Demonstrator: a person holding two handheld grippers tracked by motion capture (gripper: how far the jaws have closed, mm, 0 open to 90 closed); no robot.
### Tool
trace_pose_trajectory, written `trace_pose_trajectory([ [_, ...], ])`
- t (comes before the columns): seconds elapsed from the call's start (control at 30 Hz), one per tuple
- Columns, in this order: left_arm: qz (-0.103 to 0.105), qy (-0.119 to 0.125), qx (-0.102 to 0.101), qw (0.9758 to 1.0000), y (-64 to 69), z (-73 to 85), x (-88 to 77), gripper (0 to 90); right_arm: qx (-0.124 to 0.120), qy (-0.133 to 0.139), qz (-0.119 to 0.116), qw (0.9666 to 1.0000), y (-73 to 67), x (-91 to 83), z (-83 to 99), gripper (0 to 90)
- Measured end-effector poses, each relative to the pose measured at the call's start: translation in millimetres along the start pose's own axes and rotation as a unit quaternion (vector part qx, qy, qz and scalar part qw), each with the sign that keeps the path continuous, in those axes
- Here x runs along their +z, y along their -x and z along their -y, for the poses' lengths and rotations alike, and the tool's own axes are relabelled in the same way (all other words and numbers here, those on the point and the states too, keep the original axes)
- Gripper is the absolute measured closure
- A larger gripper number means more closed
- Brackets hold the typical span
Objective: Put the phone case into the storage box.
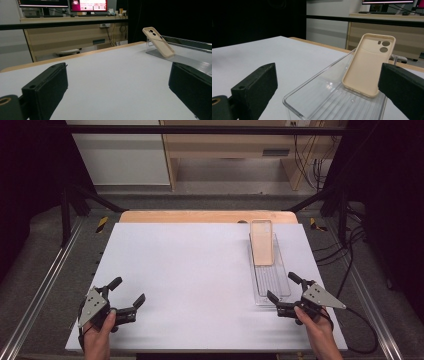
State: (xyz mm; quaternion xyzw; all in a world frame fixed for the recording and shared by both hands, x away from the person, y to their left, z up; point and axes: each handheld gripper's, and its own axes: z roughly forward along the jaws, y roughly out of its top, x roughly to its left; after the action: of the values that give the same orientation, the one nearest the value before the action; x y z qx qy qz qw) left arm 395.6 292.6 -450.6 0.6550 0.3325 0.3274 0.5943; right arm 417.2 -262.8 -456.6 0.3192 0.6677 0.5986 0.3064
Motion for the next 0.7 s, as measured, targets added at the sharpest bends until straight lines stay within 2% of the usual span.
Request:
trace_pose_trajectory([
  [0.7,0.003,0.002,-0.002,1.0,1.6,-0.6,0.7,2.1,0.01,0.0,-0.005,0.9999,-5.1,9.4,-0.2,3.0],
])
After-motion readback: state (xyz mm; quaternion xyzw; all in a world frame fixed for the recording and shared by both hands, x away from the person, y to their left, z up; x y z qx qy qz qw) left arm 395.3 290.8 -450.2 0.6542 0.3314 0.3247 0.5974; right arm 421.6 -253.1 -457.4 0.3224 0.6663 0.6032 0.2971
